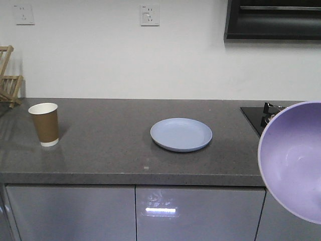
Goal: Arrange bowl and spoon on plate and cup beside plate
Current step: 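Drive the base, holding both items, to the light-blue plate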
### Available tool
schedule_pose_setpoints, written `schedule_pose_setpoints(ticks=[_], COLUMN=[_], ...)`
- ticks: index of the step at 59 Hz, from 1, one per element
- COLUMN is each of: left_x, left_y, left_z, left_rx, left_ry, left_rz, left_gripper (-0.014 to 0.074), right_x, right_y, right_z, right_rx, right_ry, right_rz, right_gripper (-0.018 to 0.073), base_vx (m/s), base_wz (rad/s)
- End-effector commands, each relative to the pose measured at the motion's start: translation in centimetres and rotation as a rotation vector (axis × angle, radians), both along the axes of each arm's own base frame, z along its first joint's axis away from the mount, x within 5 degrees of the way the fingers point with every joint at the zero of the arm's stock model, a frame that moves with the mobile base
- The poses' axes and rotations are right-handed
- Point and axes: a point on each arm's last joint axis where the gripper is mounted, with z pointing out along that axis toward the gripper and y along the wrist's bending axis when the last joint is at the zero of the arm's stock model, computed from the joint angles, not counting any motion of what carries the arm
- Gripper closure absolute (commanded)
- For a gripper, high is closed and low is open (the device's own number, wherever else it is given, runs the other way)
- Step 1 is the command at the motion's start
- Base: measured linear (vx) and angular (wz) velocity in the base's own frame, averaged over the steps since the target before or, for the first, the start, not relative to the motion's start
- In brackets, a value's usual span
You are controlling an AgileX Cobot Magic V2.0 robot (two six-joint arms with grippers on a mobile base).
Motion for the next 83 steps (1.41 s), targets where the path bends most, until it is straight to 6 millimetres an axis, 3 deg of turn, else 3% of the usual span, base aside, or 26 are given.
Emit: schedule_pose_setpoints(ticks=[1, 83], left_x=[0.02, 0.02], left_y=[-0.11, -0.11], left_z=[1.31, 1.31], left_rx=[-0.024, -0.024], left_ry=[-0.095, -0.095], left_rz=[-0.007, -0.007], left_gripper=[0.0602, 0.0602], right_x=[-0.15, -0.15], right_y=[-0.14, -0.14], right_z=[1.70, 1.70], right_rx=[0.010, 0.011], right_ry=[-0.118, -0.118], right_rz=[-0.018, -0.018], right_gripper=[0.0568, 0.0568], base_vx=[0.35, 0.35], base_wz=[-0.16, -0.03])
